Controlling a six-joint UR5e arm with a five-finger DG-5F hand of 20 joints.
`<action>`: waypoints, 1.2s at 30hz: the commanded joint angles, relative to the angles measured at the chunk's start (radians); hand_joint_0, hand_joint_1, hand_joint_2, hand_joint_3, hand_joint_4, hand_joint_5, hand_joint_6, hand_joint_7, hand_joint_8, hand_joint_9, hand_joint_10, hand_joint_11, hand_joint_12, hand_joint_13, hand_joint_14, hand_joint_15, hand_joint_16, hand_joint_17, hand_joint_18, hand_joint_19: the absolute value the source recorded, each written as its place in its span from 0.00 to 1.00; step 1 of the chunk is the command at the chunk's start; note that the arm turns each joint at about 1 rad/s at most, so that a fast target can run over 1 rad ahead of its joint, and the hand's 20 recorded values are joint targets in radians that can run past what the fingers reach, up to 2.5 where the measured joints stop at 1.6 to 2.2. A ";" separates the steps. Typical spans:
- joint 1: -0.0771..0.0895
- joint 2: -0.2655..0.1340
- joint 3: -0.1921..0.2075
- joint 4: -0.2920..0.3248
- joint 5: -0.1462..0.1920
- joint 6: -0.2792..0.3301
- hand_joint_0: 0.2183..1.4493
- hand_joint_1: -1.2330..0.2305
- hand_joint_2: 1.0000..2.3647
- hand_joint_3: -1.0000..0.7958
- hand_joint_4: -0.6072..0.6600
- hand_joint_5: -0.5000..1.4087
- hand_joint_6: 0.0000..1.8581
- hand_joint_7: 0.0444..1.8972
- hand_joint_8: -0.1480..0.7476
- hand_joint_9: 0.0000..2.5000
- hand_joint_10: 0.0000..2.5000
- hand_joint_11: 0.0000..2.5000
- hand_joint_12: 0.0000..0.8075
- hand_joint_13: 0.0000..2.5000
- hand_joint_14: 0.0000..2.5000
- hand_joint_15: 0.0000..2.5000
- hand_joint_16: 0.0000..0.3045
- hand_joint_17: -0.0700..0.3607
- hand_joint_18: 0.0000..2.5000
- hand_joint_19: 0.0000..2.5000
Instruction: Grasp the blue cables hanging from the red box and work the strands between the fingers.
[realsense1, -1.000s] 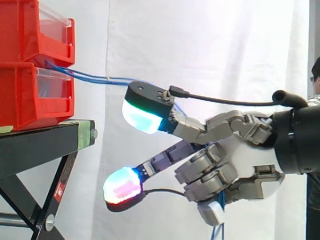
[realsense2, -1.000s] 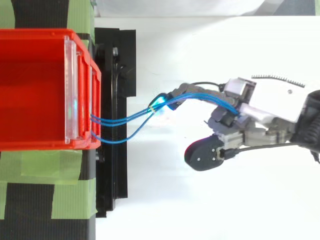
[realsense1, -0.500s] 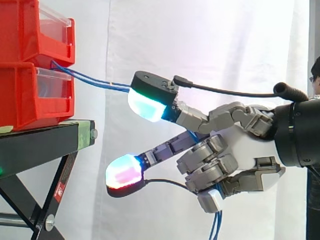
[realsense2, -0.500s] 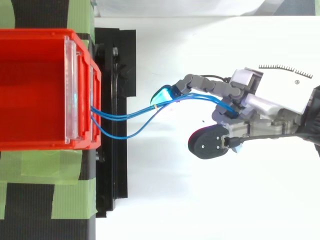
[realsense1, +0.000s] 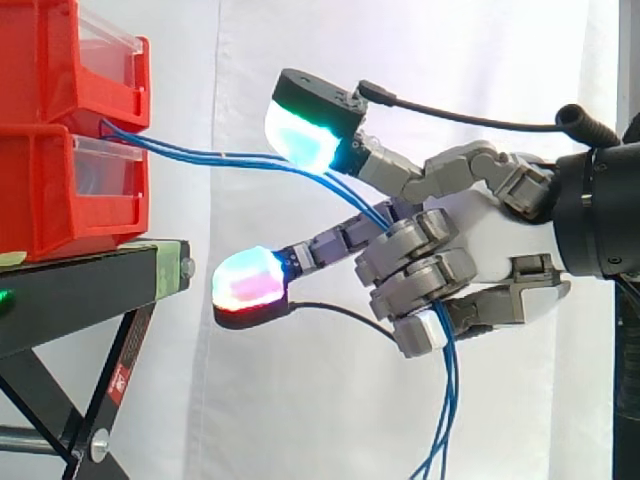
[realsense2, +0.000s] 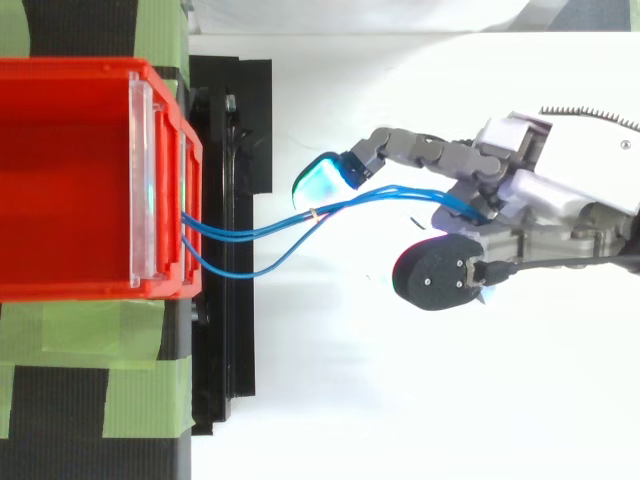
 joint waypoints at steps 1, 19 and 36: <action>-0.003 0.001 0.014 0.000 0.000 0.002 0.38 0.47 0.00 0.00 0.60 0.26 0.01 0.57 0.73 0.70 1.00 1.00 0.69 0.74 1.00 0.71 0.64 0.50 0.92 0.29; -0.013 0.008 0.082 -0.112 -0.004 0.001 0.40 0.45 0.00 0.00 0.58 0.28 0.01 0.61 0.73 0.70 1.00 1.00 0.69 0.74 1.00 0.71 0.64 0.50 0.92 0.29; -0.013 0.040 0.148 -0.129 0.003 -0.059 0.46 0.41 0.00 0.02 0.55 0.32 0.01 0.73 0.73 0.70 1.00 1.00 0.69 0.74 1.00 0.71 0.64 0.50 0.92 0.29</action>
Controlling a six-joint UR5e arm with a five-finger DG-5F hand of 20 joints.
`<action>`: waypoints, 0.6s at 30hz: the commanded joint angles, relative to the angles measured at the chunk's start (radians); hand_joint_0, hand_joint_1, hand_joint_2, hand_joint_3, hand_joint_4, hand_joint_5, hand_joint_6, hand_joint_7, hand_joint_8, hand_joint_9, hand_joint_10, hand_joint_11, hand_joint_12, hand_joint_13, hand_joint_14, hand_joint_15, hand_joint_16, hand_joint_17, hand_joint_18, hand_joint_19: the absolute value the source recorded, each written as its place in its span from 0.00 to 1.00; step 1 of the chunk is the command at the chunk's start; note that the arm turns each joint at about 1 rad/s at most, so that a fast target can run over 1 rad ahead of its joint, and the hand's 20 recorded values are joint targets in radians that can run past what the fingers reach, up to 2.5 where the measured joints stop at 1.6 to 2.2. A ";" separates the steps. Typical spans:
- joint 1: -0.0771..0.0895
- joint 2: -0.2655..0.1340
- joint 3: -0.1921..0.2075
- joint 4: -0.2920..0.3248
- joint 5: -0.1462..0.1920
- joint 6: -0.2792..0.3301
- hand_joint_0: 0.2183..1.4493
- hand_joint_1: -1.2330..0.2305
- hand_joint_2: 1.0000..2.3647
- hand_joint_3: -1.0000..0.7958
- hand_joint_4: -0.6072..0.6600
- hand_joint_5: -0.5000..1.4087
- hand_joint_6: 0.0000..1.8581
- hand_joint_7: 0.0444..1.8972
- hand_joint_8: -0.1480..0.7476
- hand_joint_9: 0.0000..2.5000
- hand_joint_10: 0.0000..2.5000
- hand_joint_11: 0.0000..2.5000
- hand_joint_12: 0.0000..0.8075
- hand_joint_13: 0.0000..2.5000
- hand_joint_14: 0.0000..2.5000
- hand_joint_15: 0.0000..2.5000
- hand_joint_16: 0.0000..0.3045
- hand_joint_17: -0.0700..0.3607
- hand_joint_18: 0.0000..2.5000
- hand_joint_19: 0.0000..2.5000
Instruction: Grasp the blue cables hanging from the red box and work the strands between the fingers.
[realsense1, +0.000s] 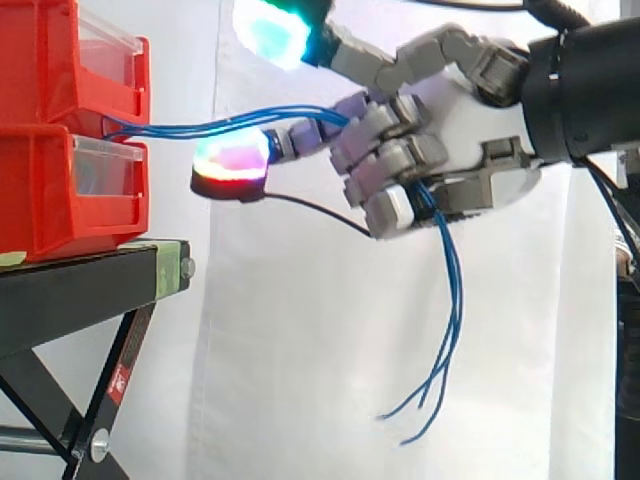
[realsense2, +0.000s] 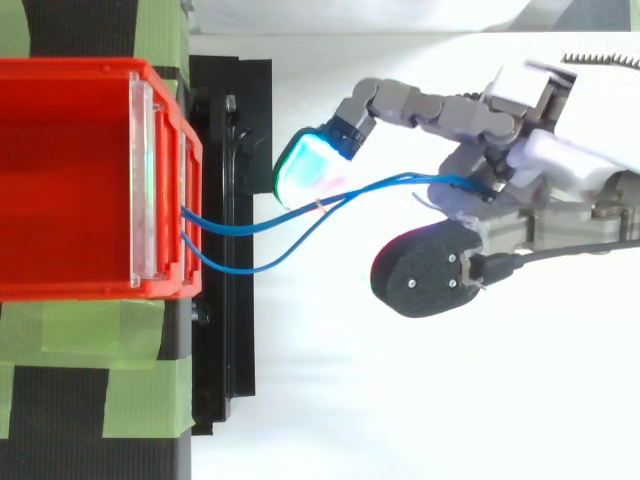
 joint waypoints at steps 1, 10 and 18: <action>-0.001 0.000 0.033 -0.025 0.001 -0.006 0.47 0.41 0.00 0.03 0.54 0.32 0.04 0.73 0.73 0.70 1.00 1.00 0.69 0.74 1.00 0.71 0.64 0.50 0.92 0.29; 0.006 0.000 0.047 -0.071 0.004 -0.023 0.48 0.40 0.00 0.07 0.55 0.30 0.11 0.72 0.73 0.70 1.00 1.00 0.69 0.74 1.00 0.71 0.64 0.50 0.92 0.29; 0.009 0.000 0.047 -0.074 0.015 -0.026 0.45 0.40 0.00 0.00 0.56 0.29 0.13 0.71 0.73 0.70 1.00 1.00 0.69 0.74 1.00 0.71 0.64 0.50 0.92 0.29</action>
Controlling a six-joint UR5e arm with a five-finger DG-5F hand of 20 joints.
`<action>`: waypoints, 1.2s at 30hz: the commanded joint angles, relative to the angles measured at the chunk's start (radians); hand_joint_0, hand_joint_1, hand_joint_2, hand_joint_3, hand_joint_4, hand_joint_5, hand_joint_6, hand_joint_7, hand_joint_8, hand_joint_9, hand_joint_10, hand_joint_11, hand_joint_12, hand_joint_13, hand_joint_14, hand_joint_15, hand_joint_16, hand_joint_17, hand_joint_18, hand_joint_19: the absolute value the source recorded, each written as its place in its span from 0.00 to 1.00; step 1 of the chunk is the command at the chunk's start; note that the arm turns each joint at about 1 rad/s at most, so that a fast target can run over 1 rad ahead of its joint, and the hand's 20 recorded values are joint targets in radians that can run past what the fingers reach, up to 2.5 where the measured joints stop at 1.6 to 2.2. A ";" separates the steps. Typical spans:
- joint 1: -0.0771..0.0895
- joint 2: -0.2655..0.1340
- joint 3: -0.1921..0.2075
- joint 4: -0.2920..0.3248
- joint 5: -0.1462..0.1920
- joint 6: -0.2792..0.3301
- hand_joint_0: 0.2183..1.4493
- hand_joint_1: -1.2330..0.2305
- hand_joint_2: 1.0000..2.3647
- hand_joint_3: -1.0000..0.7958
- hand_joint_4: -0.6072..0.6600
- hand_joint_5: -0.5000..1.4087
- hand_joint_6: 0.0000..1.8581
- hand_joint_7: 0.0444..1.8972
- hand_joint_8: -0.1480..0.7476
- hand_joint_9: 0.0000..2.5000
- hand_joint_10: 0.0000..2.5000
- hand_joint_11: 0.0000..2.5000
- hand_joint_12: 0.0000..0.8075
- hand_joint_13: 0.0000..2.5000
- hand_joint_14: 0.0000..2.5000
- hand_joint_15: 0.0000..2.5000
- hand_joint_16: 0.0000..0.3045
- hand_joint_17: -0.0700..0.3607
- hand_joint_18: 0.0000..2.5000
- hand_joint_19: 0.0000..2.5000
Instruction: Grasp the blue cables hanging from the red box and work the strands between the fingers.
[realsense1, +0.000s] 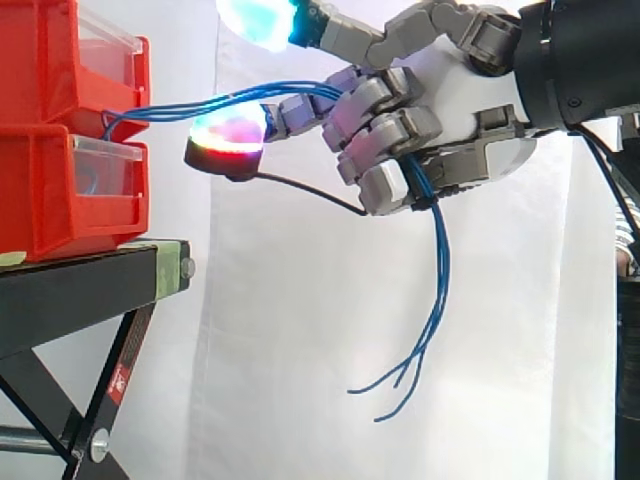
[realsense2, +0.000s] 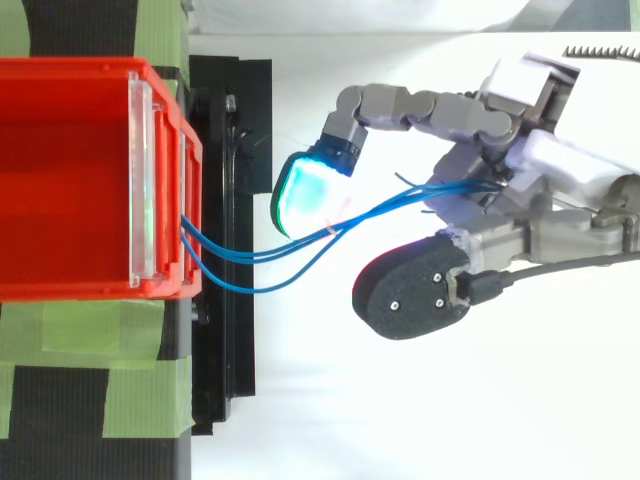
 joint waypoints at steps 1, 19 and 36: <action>0.002 0.000 0.000 -0.001 0.003 -0.003 0.45 0.39 0.00 0.00 0.57 0.29 0.13 0.71 0.73 0.70 1.00 1.00 0.69 0.74 1.00 0.71 0.64 0.50 0.92 0.29; 0.006 -0.002 0.000 0.001 0.003 -0.088 0.51 0.37 0.01 0.12 0.59 0.25 0.32 0.65 0.73 0.70 1.00 1.00 0.69 0.74 1.00 0.71 0.64 0.50 0.92 0.29; 0.011 -0.002 0.000 0.001 0.004 -0.089 0.54 0.41 0.02 0.44 0.59 0.23 0.52 0.62 0.73 0.70 1.00 1.00 0.69 0.74 1.00 0.71 0.64 0.50 0.92 0.29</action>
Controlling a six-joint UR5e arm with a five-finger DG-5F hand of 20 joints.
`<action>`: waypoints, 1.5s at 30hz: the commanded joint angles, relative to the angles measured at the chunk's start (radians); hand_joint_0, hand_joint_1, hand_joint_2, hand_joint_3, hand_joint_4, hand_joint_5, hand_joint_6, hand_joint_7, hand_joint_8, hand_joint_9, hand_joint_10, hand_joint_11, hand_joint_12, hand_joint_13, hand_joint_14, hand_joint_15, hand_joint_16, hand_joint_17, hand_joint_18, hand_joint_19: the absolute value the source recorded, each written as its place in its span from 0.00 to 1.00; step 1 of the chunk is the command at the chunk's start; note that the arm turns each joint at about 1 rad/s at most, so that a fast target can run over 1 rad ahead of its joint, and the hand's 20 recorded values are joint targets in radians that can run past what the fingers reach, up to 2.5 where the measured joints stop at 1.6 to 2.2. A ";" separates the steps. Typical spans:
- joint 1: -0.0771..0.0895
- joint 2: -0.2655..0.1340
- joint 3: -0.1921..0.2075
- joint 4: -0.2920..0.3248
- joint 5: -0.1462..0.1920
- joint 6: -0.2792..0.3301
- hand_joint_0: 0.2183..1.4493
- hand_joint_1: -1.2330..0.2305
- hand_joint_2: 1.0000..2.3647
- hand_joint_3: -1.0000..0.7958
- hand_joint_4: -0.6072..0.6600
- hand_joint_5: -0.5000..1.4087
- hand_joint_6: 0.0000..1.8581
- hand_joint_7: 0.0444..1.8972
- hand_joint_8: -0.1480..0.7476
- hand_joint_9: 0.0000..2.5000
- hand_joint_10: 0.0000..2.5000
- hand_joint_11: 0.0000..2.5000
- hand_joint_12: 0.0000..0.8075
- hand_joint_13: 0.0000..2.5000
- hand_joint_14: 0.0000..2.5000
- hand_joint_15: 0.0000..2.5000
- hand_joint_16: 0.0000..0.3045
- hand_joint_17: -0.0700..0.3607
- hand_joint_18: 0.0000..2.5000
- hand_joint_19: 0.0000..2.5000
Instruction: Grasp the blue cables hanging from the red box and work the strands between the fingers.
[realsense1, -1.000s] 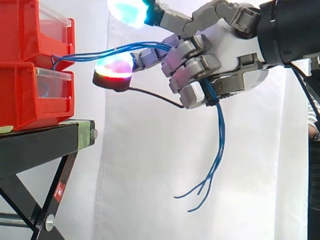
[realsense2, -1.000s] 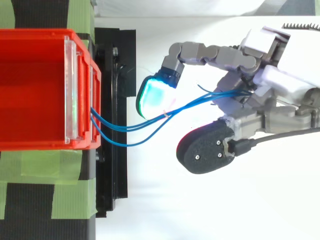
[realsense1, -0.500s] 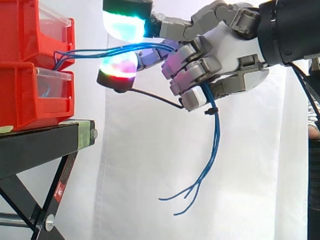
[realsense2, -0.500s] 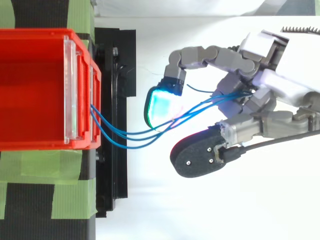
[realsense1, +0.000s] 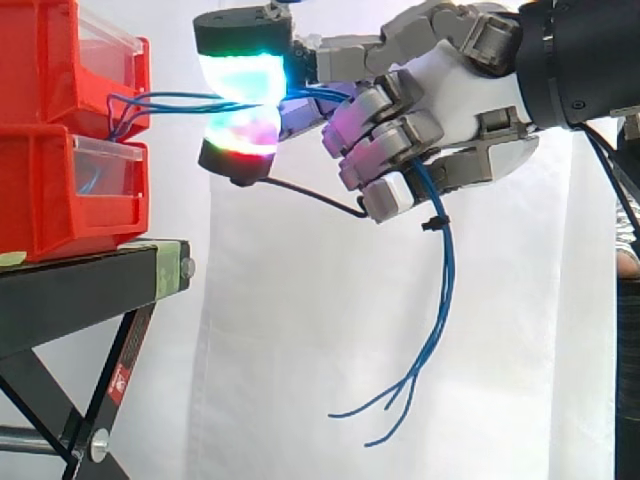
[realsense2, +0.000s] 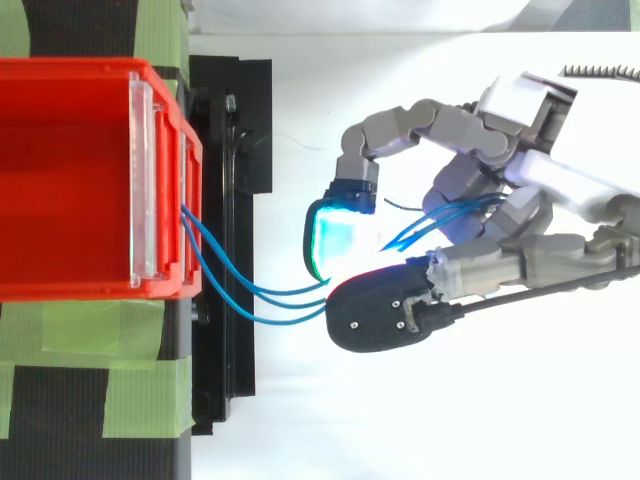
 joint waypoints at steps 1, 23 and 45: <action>0.000 -0.001 0.000 0.001 0.004 0.002 0.54 0.42 0.02 0.47 0.60 0.23 0.53 0.62 0.73 0.70 1.00 1.00 0.69 0.74 1.00 0.71 0.64 0.50 0.92 0.29; 0.002 -0.001 0.000 0.010 0.014 -0.003 0.54 0.41 0.02 0.57 0.62 0.24 0.54 0.61 0.73 0.70 1.00 1.00 0.69 0.74 1.00 0.71 0.64 0.50 0.92 0.29; 0.005 -0.001 0.000 0.022 0.031 -0.003 0.68 0.48 0.02 0.69 0.63 0.41 0.26 0.73 0.73 0.70 1.00 1.00 0.69 0.74 1.00 0.71 0.64 0.50 0.92 0.29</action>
